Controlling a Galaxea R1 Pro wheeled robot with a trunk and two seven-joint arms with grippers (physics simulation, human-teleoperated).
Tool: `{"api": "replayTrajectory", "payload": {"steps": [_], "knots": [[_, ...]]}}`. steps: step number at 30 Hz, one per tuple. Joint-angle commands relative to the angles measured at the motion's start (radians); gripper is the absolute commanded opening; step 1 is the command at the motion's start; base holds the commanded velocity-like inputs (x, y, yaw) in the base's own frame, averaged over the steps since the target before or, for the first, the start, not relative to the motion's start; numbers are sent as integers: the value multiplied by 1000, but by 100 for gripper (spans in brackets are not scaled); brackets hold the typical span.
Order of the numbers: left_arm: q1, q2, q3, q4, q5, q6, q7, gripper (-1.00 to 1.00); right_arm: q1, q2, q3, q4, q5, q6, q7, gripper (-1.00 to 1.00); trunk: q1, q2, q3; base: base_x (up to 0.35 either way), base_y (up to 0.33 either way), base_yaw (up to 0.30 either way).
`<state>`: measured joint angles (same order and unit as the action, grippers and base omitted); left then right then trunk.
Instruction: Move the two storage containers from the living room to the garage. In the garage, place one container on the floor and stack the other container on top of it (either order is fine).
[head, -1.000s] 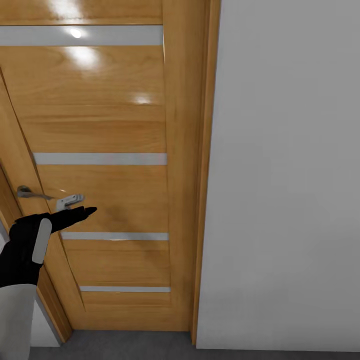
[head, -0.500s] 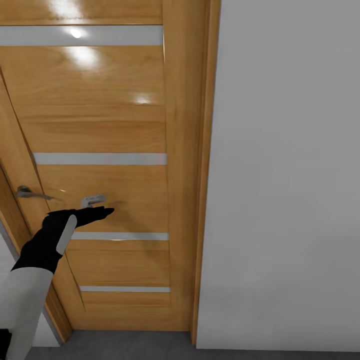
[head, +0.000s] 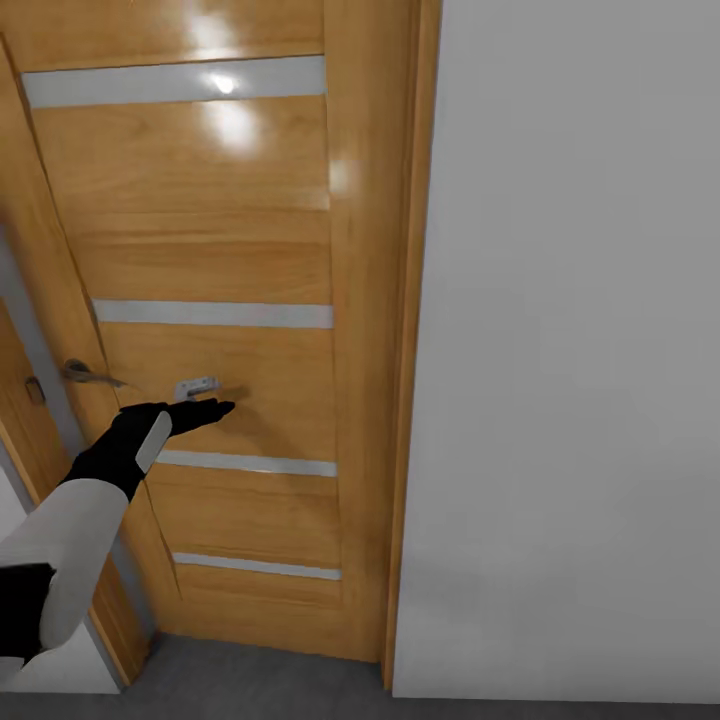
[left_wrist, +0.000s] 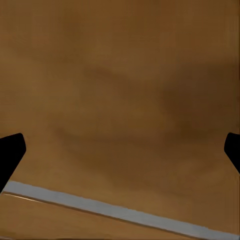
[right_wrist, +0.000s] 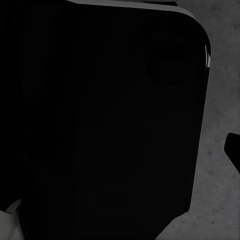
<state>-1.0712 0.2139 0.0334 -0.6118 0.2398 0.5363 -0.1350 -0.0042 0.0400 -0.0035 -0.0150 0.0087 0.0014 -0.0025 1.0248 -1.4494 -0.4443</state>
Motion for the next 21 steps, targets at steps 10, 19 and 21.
{"api": "replayTrajectory", "payload": {"steps": [10,19,21], "knots": [[-89,-11,-60,194,2,-111,-3,100,0,0,0,0,0,0,-1,100,0,-1,-1,0,0,0],[-132,-32,-79,220,2,-121,-3,100,0,0,1,3,-2,0,3,100,0,-1,-1,0,0,0],[-134,-33,-80,221,2,-121,-3,100,0,0,1,4,-3,0,5,100,0,-1,-1,0,0,0]]}}
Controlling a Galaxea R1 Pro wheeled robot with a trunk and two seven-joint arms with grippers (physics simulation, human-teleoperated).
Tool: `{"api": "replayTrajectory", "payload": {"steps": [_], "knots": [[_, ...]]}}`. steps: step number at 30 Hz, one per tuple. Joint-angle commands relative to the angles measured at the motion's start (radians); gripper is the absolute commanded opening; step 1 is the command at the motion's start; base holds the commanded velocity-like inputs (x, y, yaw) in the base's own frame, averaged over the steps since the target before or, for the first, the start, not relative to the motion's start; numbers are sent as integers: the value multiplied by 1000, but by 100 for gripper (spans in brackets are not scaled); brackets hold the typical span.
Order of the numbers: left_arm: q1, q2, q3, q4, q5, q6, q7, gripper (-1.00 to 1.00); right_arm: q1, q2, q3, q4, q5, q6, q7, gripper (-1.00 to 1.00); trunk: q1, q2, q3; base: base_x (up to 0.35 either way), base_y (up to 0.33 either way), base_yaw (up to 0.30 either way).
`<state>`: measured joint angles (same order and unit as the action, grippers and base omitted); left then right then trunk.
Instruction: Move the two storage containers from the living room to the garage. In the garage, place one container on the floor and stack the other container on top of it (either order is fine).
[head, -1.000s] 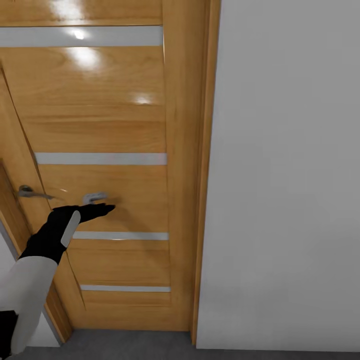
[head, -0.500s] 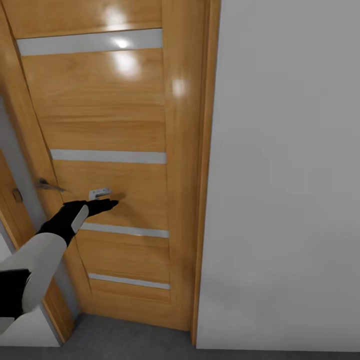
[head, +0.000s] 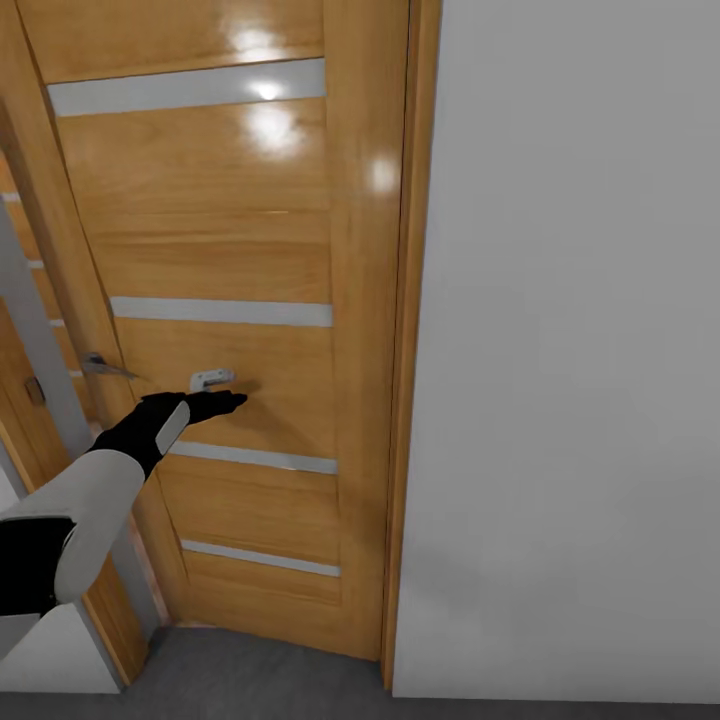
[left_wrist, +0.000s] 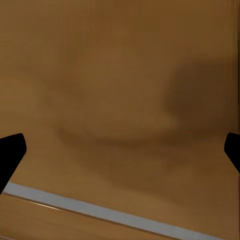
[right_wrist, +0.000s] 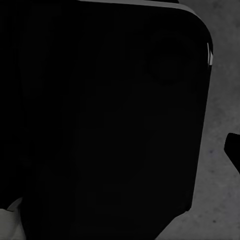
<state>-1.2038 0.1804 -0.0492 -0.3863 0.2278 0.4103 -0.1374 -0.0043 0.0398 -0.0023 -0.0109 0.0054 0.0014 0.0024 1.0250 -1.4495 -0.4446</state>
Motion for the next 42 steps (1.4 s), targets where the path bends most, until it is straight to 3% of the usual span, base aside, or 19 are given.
{"api": "replayTrajectory", "payload": {"steps": [1,9,22,42], "knots": [[-2,1,2,-4,14,5,-1,100,0,0,-1,0,0,0,1,100,0,-1,-1,0,0,0],[-3,0,2,-3,13,6,-8,100,0,0,-3,-2,-5,0,2,100,0,-1,1,10,11,-33],[-3,2,0,-3,15,10,-34,100,0,3,-5,-3,-7,0,3,100,0,-1,13,131,172,-200],[-2,10,-4,-4,15,6,-67,100,0,3,-6,-4,-6,0,4,100,0,-1,28,-175,172,-121]]}}
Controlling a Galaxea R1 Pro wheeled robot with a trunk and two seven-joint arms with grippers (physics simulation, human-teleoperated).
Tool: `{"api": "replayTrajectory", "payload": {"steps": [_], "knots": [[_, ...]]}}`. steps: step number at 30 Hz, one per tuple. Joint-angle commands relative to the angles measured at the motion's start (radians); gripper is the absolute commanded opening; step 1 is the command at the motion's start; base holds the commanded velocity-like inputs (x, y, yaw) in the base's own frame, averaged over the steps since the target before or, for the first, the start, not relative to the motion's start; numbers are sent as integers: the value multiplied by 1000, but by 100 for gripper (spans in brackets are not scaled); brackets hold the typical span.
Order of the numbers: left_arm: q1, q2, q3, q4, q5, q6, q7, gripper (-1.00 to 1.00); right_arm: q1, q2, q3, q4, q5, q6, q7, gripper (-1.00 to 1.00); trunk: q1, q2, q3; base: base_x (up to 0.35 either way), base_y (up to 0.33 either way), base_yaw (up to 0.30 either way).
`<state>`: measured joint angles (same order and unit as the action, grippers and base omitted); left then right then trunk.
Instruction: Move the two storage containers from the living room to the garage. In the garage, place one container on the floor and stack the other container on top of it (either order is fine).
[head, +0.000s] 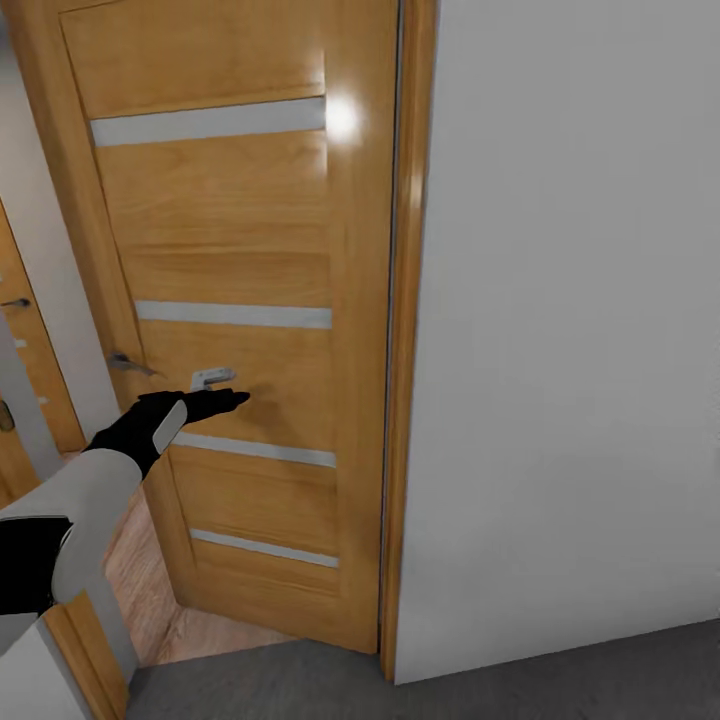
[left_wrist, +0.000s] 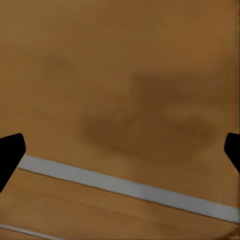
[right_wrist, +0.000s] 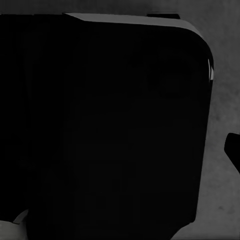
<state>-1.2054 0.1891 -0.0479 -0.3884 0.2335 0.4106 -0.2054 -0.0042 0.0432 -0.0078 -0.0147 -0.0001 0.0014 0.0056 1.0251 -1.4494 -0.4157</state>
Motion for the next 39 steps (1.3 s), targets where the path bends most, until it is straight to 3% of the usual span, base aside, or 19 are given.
{"api": "replayTrajectory", "payload": {"steps": [1,10,24,39], "knots": [[0,1,-5,-2,10,5,0,100,0,0,-1,0,1,0,1,100,0,-1,-1,38,43,-95],[0,1,-29,-1,8,-3,-9,100,0,0,0,-1,0,0,1,100,0,-1,3,244,64,-110],[0,3,-31,11,11,-5,-24,100,0,0,0,-1,-1,0,1,100,0,-1,9,230,170,-202],[0,6,-33,11,13,-7,-34,100,0,-1,-1,-2,-2,0,1,100,0,-1,13,-190,126,-100]]}}
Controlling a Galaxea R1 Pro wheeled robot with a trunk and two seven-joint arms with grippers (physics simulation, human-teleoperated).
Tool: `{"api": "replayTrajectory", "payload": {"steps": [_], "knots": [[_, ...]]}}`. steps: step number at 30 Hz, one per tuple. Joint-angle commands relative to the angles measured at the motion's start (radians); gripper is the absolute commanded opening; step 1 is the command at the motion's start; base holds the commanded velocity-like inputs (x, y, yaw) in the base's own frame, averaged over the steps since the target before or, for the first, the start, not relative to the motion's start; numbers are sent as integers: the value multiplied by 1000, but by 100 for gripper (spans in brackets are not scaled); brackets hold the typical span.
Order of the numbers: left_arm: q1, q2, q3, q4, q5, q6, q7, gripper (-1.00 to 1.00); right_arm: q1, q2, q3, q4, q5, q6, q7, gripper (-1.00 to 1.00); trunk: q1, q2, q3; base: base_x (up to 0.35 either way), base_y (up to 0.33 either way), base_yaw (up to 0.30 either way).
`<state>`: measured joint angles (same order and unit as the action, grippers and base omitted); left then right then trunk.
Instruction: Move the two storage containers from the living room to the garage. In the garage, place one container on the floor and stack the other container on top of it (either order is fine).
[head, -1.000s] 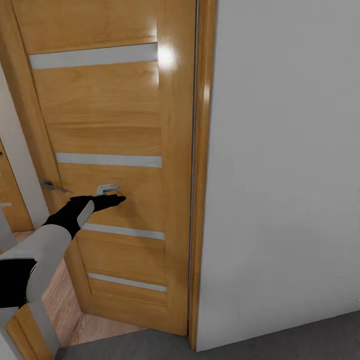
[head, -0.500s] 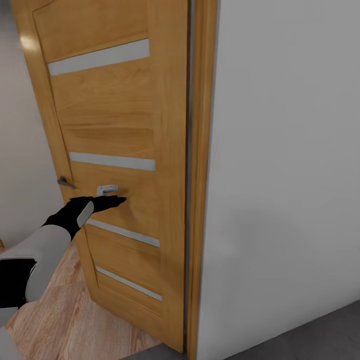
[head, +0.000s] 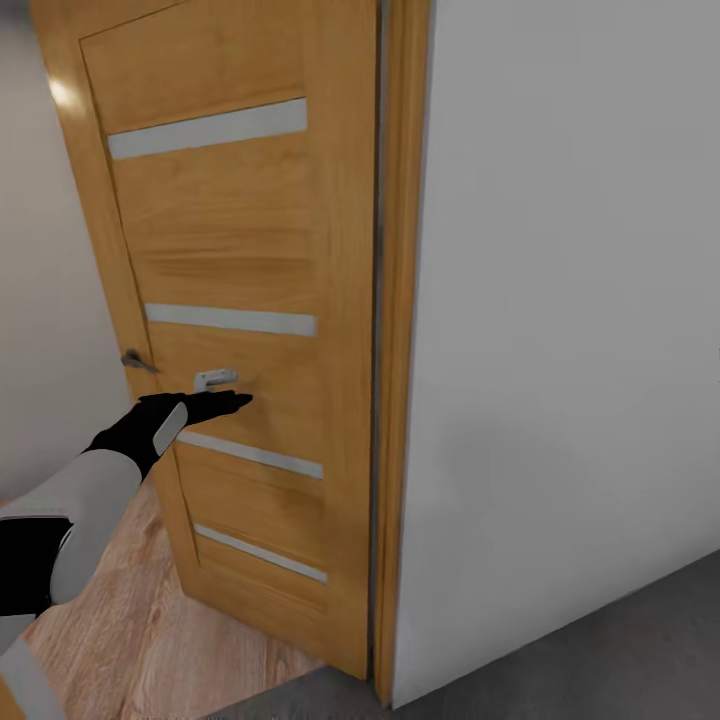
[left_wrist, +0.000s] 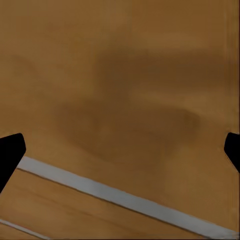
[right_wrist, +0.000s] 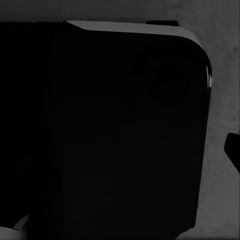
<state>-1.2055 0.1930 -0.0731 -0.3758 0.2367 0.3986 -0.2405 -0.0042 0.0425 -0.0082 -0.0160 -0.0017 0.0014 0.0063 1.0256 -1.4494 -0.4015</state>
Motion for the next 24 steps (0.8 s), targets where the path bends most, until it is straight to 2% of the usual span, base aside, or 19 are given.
{"api": "replayTrajectory", "payload": {"steps": [1,5,9,14,24], "knots": [[0,2,-8,-2,9,5,-4,100,0,0,-1,-1,0,0,1,100,-1,-1,0,-285,146,-233],[0,2,-8,-2,9,5,-21,100,0,-1,-1,0,0,0,4,100,-1,-1,2,-260,167,-243],[0,2,-8,-2,8,5,-31,100,0,-1,-1,0,0,0,5,100,-1,-1,5,-83,231,-251],[0,3,-8,-2,6,6,-54,100,0,-1,-1,1,0,0,7,100,-1,-1,6,78,262,-156],[0,3,-8,-2,6,7,-75,100,0,-1,-1,0,-1,0,7,100,-1,-1,7,151,269,-32]]}}
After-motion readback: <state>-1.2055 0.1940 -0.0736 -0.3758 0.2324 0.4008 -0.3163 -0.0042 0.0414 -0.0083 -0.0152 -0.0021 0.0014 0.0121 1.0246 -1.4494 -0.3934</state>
